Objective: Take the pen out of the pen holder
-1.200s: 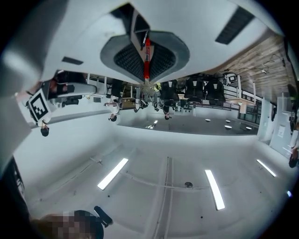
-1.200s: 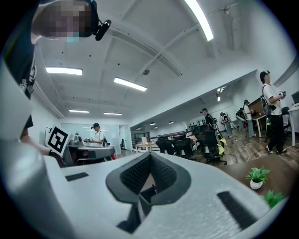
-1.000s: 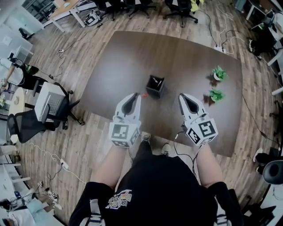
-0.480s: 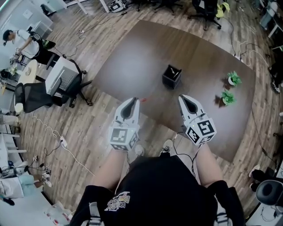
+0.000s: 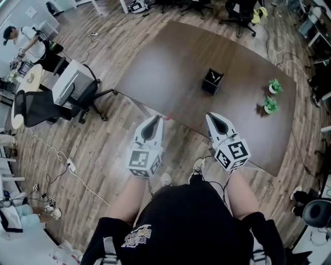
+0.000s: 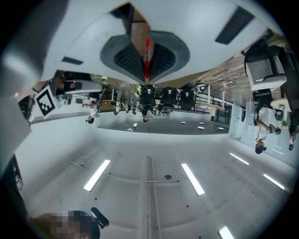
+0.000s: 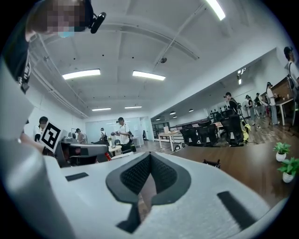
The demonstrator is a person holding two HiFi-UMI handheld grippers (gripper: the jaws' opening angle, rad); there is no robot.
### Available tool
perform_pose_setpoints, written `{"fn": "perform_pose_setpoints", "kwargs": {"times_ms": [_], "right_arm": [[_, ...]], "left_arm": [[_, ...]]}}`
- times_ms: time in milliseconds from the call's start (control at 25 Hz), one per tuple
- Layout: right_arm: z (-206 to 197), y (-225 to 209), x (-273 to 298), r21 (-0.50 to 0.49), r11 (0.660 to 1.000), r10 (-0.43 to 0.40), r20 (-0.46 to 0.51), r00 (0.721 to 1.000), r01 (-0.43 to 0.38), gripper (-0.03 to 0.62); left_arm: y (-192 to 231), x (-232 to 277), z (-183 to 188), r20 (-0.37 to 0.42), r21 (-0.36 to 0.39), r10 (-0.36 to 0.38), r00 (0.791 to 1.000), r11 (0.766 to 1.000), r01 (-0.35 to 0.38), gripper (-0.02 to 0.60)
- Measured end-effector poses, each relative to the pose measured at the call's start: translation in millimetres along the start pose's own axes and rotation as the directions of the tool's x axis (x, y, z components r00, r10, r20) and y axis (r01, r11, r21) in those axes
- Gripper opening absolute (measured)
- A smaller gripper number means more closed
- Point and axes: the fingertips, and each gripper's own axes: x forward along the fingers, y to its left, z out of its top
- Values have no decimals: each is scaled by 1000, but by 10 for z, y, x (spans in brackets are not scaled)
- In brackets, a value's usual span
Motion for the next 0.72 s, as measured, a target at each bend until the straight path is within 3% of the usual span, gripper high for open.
{"fn": "perform_pose_setpoints", "kwargs": {"times_ms": [240, 480, 720], "right_arm": [[-23, 389, -437, -32, 985, -167, 16, 986, 168, 5], [-120, 727, -1014, -45, 942, -334, 2, 943, 334, 5], [-24, 791, -1527, -32, 910, -413, 1, 911, 413, 5]], "left_arm": [[-124, -289, -75, 11, -1, -180, 984, 984, 180, 28], [-409, -520, -175, 14, -23, -348, 937, 937, 349, 28], [-838, -698, -140, 28, -45, -427, 904, 903, 428, 28]]}}
